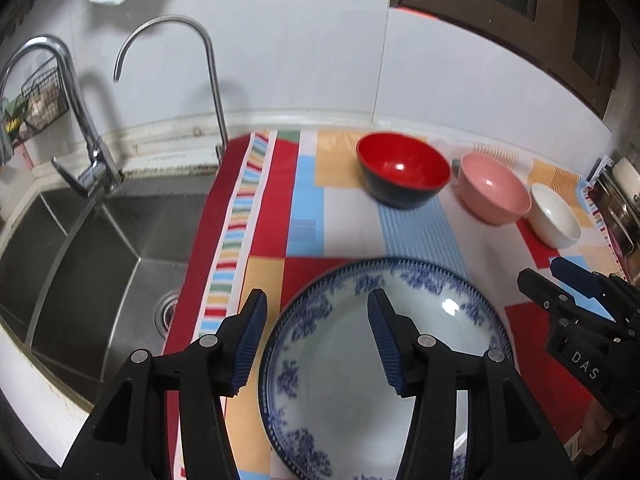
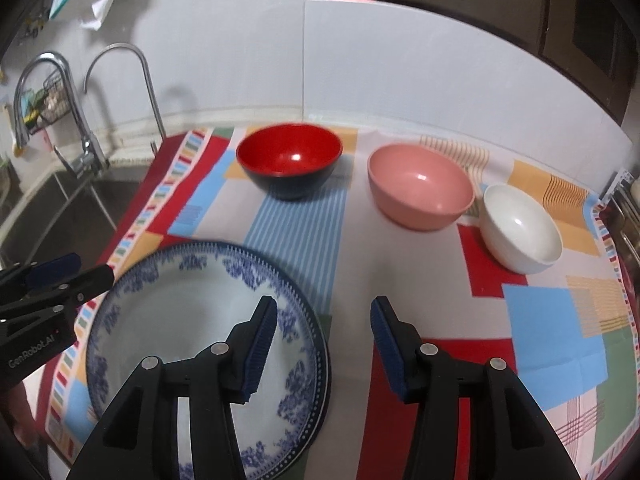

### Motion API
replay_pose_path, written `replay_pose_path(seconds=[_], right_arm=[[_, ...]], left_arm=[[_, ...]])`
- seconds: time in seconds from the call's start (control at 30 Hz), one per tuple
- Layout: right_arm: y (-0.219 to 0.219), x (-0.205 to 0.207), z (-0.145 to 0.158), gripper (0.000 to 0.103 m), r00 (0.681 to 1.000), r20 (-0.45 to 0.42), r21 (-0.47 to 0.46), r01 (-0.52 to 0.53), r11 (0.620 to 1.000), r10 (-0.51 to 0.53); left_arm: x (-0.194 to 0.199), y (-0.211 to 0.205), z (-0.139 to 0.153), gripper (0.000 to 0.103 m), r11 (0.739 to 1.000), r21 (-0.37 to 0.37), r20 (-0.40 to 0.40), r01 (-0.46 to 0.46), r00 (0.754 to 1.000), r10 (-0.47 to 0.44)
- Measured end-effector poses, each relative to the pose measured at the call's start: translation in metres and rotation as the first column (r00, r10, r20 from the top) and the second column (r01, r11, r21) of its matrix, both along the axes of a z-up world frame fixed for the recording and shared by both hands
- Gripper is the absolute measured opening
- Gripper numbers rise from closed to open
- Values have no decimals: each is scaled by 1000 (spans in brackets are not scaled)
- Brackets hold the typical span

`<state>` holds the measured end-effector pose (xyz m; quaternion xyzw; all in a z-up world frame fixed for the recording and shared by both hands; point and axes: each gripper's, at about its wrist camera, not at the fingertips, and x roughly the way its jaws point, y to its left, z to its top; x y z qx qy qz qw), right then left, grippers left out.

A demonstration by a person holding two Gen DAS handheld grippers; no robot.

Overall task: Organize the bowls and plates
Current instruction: 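Move both grippers over to the red-and-black bowl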

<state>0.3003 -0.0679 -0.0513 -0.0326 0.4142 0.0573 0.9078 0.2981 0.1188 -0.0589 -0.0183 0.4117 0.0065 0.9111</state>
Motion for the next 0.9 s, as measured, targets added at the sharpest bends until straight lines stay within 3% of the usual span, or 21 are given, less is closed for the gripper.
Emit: replay_pose_path(seconds=[0.57,0.9], right_arm=[[-13,42,40,50,990,131,39,47,998,-52],[-28,73,46,50,987,134,98,79,992,-92]], left_arm=[[50,-19,42,52,996,61,136,68,988,-76],[90,-29,44,52,992,60,137,107,984,-115]])
